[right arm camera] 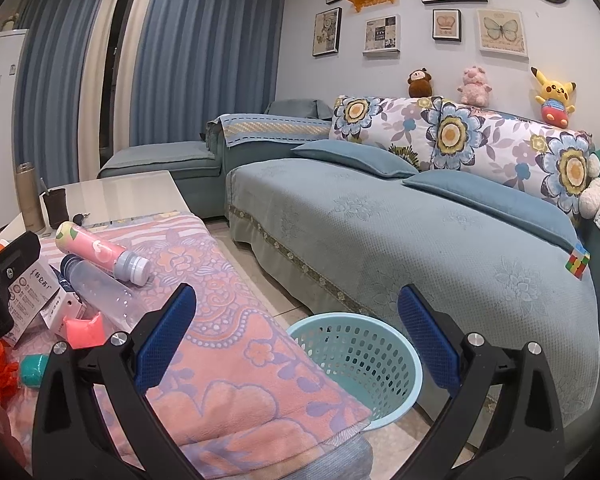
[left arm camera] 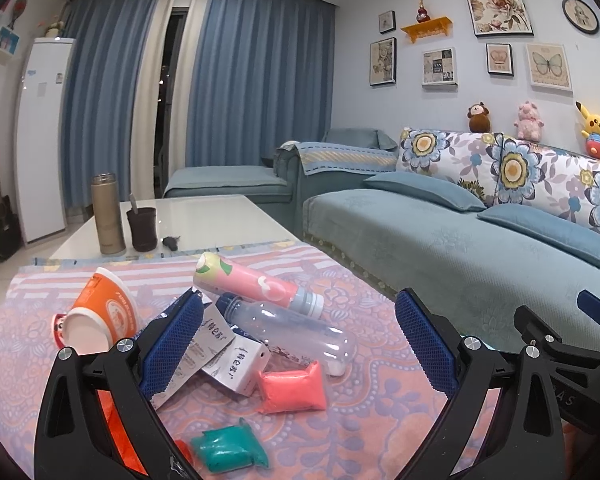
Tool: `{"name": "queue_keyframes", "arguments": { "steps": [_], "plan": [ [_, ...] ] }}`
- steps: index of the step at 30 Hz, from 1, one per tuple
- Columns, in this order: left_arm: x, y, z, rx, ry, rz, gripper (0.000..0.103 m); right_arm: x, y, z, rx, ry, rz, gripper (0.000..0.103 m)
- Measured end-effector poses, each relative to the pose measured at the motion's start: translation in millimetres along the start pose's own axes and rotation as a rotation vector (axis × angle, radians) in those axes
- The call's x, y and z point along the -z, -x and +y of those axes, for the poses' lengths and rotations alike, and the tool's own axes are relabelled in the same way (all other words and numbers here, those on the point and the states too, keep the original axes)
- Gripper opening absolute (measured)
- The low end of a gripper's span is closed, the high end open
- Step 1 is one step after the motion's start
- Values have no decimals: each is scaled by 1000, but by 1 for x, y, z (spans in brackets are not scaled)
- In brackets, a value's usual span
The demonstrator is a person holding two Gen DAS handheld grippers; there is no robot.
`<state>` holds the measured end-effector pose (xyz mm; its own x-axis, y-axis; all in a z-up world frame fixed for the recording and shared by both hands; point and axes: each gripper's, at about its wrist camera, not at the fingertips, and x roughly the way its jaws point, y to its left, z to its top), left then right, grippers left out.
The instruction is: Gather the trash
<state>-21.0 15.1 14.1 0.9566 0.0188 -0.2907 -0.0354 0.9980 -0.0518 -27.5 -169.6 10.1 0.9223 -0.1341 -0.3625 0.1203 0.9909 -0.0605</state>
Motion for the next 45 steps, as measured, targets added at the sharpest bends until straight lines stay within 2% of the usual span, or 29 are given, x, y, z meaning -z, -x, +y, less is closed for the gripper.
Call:
{"name": "queue_keyframes", "arguments": {
  "steps": [11,16,18,22,24,26,28,31,33,35,36,37,38,40,43,45],
  "plan": [
    [-6,12,7,-15,11,-11,94,-8,5,2,-39,22,-8,95],
    [-14,32,28,-51,45,-4,94,-25,11,12,-131,47,-18,89],
    [-12,43,43,-104,58,4,94,-33,14,21,-192,67,-32,88],
    [-5,62,74,-232,51,51,94,-41,8,41,-303,88,-5,72],
    [2,66,90,-263,83,82,94,-42,3,55,-365,99,16,68],
    [10,64,109,-280,131,129,94,-43,-6,69,-405,109,38,60],
    [19,55,127,-293,176,187,94,-42,-17,82,-438,125,72,37],
    [38,43,145,-271,237,279,94,-37,-40,99,-511,150,139,37],
    [50,33,153,-258,262,331,94,-33,-53,110,-529,183,154,37],
    [61,21,160,-248,285,384,92,-29,-68,117,-570,214,189,41],
    [65,16,162,-239,298,405,92,-27,-73,119,-575,222,202,50],
    [70,11,163,-228,314,424,88,-24,-81,123,-590,239,219,60],
    [75,6,166,-214,330,445,81,-22,-86,126,-603,251,229,62],
    [83,-2,169,-173,349,480,71,-18,-94,131,-620,283,243,62],
    [90,-6,174,-143,362,488,57,-15,-105,138,-647,318,276,65],
    [93,-5,176,-133,382,486,55,-15,-112,147,-670,351,291,66]
  ]
}}
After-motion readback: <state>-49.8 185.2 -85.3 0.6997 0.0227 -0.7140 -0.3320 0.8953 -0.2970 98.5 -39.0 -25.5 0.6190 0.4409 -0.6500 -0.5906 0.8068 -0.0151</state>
